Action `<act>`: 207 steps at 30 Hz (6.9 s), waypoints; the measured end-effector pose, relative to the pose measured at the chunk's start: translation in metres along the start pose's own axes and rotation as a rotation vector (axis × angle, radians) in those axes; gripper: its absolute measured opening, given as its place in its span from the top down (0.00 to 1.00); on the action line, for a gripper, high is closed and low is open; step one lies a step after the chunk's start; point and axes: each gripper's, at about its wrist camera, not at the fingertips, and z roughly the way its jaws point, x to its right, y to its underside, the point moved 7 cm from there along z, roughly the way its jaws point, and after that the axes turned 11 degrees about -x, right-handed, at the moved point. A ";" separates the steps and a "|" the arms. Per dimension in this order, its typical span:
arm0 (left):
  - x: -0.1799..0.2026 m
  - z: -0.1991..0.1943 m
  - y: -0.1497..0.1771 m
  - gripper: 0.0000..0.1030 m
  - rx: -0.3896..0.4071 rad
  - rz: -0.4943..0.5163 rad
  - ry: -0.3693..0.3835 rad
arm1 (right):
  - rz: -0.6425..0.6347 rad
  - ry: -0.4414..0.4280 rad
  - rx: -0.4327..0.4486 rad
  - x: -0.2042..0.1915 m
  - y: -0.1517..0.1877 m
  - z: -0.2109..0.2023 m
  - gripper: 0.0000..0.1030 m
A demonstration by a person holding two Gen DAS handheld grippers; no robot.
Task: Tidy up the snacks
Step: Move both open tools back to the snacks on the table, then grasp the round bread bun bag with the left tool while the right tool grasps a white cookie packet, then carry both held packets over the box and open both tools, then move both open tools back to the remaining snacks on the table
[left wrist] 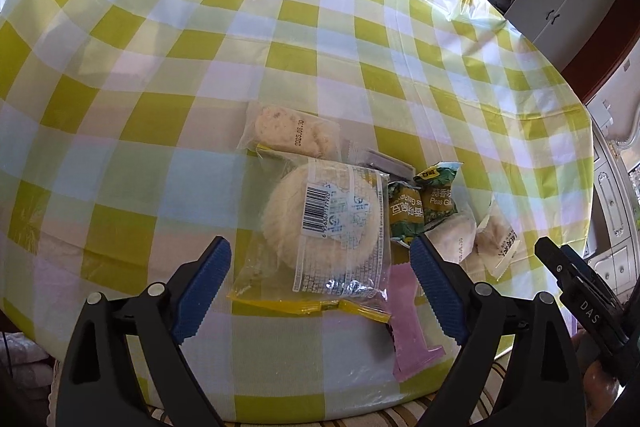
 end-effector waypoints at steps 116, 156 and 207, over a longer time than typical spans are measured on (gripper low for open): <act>0.236 -0.022 0.128 0.44 0.008 0.450 0.018 | 0.176 0.059 0.049 0.186 0.120 -0.069 0.66; 0.408 0.078 0.243 0.33 -0.366 0.775 0.139 | 0.479 0.199 -0.101 0.348 0.230 -0.044 0.37; 0.058 -0.002 -0.039 0.33 0.050 0.058 -0.025 | 0.020 -0.146 -0.040 0.021 0.059 -0.047 0.25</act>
